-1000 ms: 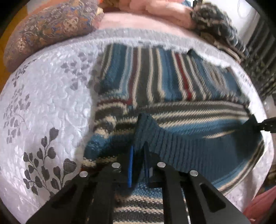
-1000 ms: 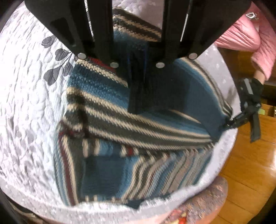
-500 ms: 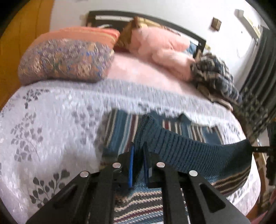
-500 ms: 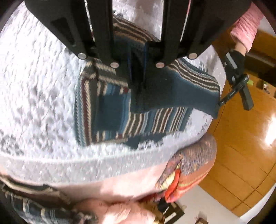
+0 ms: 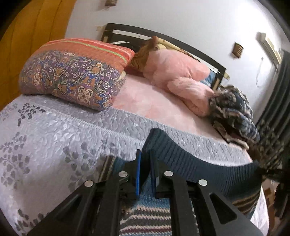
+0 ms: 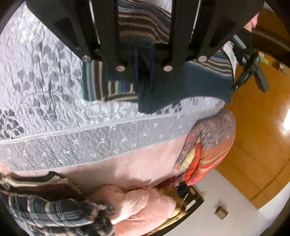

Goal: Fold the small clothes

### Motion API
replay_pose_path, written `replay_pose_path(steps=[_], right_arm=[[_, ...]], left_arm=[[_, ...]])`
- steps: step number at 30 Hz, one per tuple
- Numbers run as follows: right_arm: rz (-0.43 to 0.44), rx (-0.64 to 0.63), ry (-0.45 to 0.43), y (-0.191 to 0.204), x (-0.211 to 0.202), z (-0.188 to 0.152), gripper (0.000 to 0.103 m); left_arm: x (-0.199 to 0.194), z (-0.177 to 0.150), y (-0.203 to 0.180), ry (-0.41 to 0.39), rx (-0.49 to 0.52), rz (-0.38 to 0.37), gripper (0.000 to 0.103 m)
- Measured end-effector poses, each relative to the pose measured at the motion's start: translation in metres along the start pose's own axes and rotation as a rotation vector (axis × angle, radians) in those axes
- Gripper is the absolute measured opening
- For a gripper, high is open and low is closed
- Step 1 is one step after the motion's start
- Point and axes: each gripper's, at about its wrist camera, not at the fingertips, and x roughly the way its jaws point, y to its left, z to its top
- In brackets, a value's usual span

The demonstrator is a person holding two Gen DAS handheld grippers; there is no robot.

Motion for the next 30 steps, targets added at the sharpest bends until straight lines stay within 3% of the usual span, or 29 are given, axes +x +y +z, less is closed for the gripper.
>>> replay_pose_path(steps=[9,13,16,25,30], right_arm=[[-0.029,0.057,0.012,-0.029,0.058,0.015,0.009],[-0.074,0.103,0.037,-0.05,0.085,0.012,0.009],[-0.109,0.151,0.071,-0.068,0.103,0.007,0.009],[-0.163,0.182,0.144,-0.084,0.131,-0.002,0.011],[-0.171,0.145,0.143,-0.075,0.108,0.003,0.026]], left_arm=[[0.069,-0.014,0.014,0.047,0.006,0.076,0.006],[0.096,-0.027,0.03,0.117,-0.029,0.103,0.006],[0.11,-0.039,0.033,0.162,0.002,0.124,0.006],[0.124,-0.059,0.022,0.21,0.097,0.169,0.009],[0.115,-0.054,0.011,0.228,0.095,0.159,0.014]])
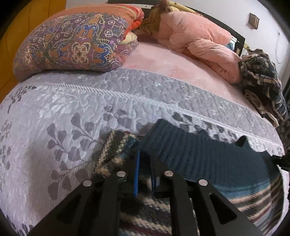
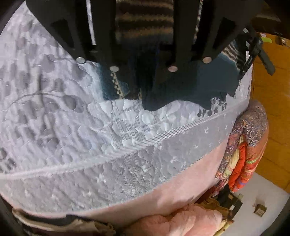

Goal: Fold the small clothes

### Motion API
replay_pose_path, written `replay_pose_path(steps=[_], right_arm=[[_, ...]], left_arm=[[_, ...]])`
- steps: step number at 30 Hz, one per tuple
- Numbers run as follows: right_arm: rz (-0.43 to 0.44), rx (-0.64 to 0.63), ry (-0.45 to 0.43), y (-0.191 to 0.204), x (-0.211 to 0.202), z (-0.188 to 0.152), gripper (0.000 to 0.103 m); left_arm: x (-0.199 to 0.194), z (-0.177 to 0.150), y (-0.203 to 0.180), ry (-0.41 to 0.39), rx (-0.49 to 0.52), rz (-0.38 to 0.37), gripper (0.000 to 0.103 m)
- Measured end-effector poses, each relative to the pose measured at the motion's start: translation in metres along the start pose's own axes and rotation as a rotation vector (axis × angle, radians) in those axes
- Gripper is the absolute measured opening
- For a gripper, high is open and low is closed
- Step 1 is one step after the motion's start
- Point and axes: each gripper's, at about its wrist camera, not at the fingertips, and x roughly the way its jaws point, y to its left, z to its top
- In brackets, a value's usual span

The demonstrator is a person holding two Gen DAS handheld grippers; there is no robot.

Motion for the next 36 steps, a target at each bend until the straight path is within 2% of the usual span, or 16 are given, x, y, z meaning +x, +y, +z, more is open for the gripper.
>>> replay_pose_path(steps=[1,3,4,8,11,15,16,17,18,20,24,26,30,36], right_arm=[[0.004,-0.007,-0.003,0.001,-0.01,-0.001,0.036],[0.012,-0.021,-0.005,0.001,-0.026,-0.004,0.038],[0.025,-0.025,0.004,0.0,-0.035,-0.006,0.039],[0.029,-0.026,0.08,-0.005,-0.05,-0.026,0.042],[-0.011,-0.083,0.129,-0.005,-0.049,-0.049,0.042],[-0.004,-0.102,0.175,-0.011,-0.044,-0.073,0.042],[-0.005,-0.104,0.189,-0.012,-0.041,-0.078,0.039],[-0.005,-0.109,0.196,-0.012,-0.039,-0.082,0.028],[-0.005,-0.116,0.199,-0.012,-0.037,-0.085,0.022],[0.004,-0.122,0.191,-0.011,-0.04,-0.087,0.014],[0.077,-0.117,0.128,-0.002,-0.066,-0.08,0.013],[0.083,-0.119,0.117,-0.001,-0.074,-0.079,0.013],[0.036,-0.111,0.127,-0.01,-0.071,-0.083,0.013],[-0.002,-0.044,0.191,-0.039,-0.037,-0.09,0.013]], left_arm=[[-0.007,0.001,-0.006,-0.002,0.014,-0.006,0.015],[-0.02,0.002,-0.015,-0.009,0.032,-0.039,0.032],[-0.027,0.001,-0.021,-0.003,0.046,-0.043,0.035],[-0.035,-0.009,-0.039,0.032,0.098,-0.095,0.042],[-0.032,-0.023,-0.049,0.077,0.126,-0.122,0.044],[-0.025,-0.043,-0.058,0.134,0.144,-0.141,0.048],[-0.023,-0.047,-0.06,0.141,0.147,-0.143,0.048],[-0.022,-0.051,-0.063,0.138,0.161,-0.138,0.05],[-0.022,-0.053,-0.064,0.132,0.174,-0.131,0.051],[-0.024,-0.055,-0.069,0.122,0.207,-0.112,0.052],[-0.026,-0.056,-0.068,0.123,0.19,-0.127,0.053],[-0.025,-0.056,-0.066,0.124,0.181,-0.134,0.053],[-0.024,-0.057,-0.065,0.125,0.182,-0.138,0.054],[-0.024,-0.059,-0.065,0.117,0.189,-0.137,0.054]])
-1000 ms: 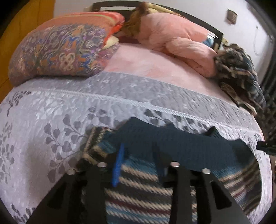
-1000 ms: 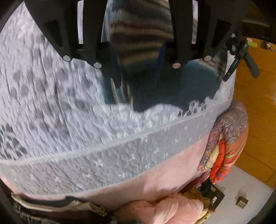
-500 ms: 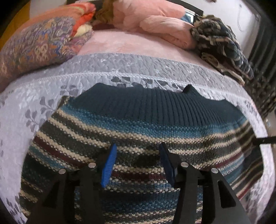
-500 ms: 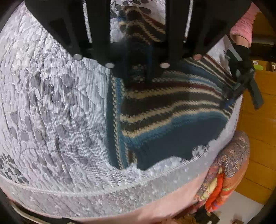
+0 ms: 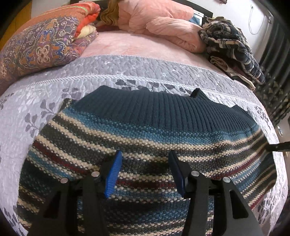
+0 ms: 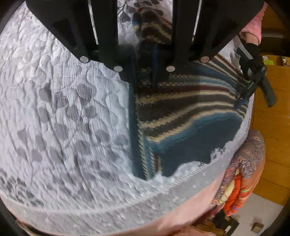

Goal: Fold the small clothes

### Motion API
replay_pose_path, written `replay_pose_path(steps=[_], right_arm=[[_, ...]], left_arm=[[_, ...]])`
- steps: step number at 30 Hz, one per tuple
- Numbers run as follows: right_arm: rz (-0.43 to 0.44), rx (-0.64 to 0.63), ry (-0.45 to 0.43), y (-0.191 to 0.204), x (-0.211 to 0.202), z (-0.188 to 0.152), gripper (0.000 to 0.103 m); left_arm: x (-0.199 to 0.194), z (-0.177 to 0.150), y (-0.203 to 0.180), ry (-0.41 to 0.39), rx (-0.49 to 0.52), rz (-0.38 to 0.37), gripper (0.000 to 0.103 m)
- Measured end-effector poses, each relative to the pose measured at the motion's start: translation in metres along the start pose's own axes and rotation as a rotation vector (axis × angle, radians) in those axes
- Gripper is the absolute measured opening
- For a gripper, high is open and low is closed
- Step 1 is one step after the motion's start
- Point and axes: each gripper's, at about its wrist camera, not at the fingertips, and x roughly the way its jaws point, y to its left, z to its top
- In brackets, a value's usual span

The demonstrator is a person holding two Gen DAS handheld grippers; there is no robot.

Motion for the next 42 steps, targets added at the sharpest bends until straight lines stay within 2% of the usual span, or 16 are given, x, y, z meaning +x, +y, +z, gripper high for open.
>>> replay_pose_path(steps=[6,9,12,14,16,20,22,26,29,34,42], right_arm=[[-0.051,-0.051,-0.01,0.005,0.011,-0.006,0.015],[-0.1,-0.113,-0.04,0.015,0.0,-0.005,0.025],[-0.086,-0.121,-0.091,0.022,-0.014,0.003,0.027],[-0.08,-0.12,-0.134,0.025,-0.024,0.014,0.04],[-0.085,-0.122,-0.169,0.028,-0.026,0.027,0.041],[-0.057,-0.093,-0.14,0.025,-0.009,0.05,0.043],[-0.068,-0.09,-0.107,0.026,0.006,0.056,0.043],[-0.059,-0.099,-0.088,0.029,0.017,0.055,0.021],[-0.039,-0.084,-0.112,0.03,0.008,0.055,0.014],[-0.037,-0.061,-0.137,0.029,0.003,0.053,0.013],[-0.051,-0.039,-0.117,0.021,0.013,0.053,0.013]], left_arm=[[-0.002,-0.002,-0.004,-0.017,-0.001,0.017,0.054],[-0.007,-0.005,-0.007,-0.034,0.002,0.021,0.054],[-0.013,-0.008,-0.015,-0.054,0.023,0.022,0.054],[-0.016,-0.008,-0.021,-0.065,0.032,0.018,0.054],[-0.02,-0.008,-0.027,-0.076,0.044,0.009,0.054],[-0.024,-0.007,-0.039,-0.088,0.067,-0.009,0.054],[-0.025,-0.007,-0.043,-0.092,0.076,-0.013,0.054],[-0.027,-0.009,-0.049,-0.105,0.093,-0.005,0.054],[-0.028,-0.011,-0.053,-0.117,0.107,0.005,0.054],[-0.03,-0.013,-0.056,-0.132,0.12,0.011,0.055],[-0.025,-0.014,-0.055,-0.118,0.118,0.011,0.055]])
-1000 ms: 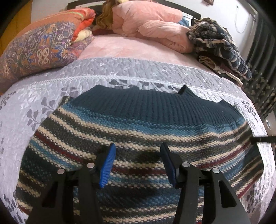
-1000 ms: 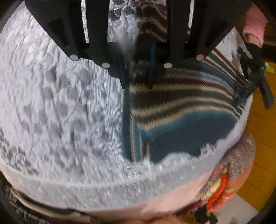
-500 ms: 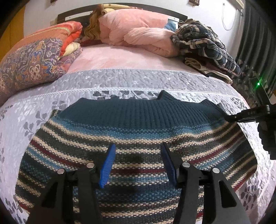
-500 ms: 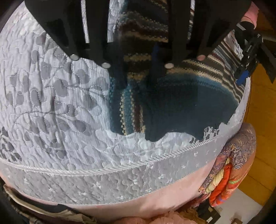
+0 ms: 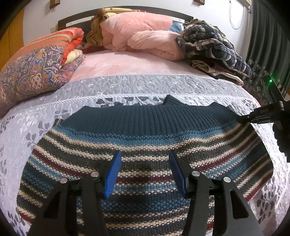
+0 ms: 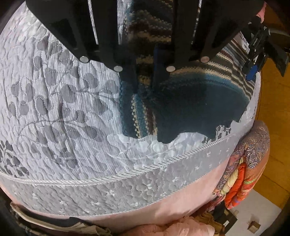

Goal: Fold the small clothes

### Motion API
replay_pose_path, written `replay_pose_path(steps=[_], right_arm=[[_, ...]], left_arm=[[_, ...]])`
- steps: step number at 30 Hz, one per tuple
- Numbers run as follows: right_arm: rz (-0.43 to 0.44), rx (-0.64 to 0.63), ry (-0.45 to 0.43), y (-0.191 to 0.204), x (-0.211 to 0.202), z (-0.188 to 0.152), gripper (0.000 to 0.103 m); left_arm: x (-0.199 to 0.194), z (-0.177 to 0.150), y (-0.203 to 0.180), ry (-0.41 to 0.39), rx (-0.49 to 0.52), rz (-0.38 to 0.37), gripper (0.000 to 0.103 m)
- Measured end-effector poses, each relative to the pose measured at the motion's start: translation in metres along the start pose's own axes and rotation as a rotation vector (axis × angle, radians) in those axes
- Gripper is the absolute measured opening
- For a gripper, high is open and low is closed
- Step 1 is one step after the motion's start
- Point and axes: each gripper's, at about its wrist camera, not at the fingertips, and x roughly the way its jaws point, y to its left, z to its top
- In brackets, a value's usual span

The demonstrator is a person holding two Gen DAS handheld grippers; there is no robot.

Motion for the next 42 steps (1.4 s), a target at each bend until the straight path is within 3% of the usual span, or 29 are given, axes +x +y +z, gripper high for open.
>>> replay_pose_path(steps=[10,21,27,29,42], right_arm=[[-0.011,-0.008,0.005,-0.004,0.012,-0.004,0.017],[-0.015,-0.004,-0.006,-0.005,0.011,-0.005,0.02],[0.001,0.015,-0.012,-0.006,-0.001,-0.007,0.033],[0.018,0.025,-0.005,-0.007,-0.007,-0.009,0.043],[0.14,0.08,0.058,-0.03,-0.029,-0.033,0.063]], left_arm=[[0.017,-0.01,0.011,0.058,-0.034,0.011,0.055],[0.019,-0.012,0.008,0.051,-0.007,0.029,0.057],[0.02,-0.013,0.007,0.048,-0.004,0.032,0.059],[0.02,-0.013,0.008,0.049,-0.011,0.028,0.059],[0.011,0.003,-0.003,0.04,-0.06,-0.05,0.059]])
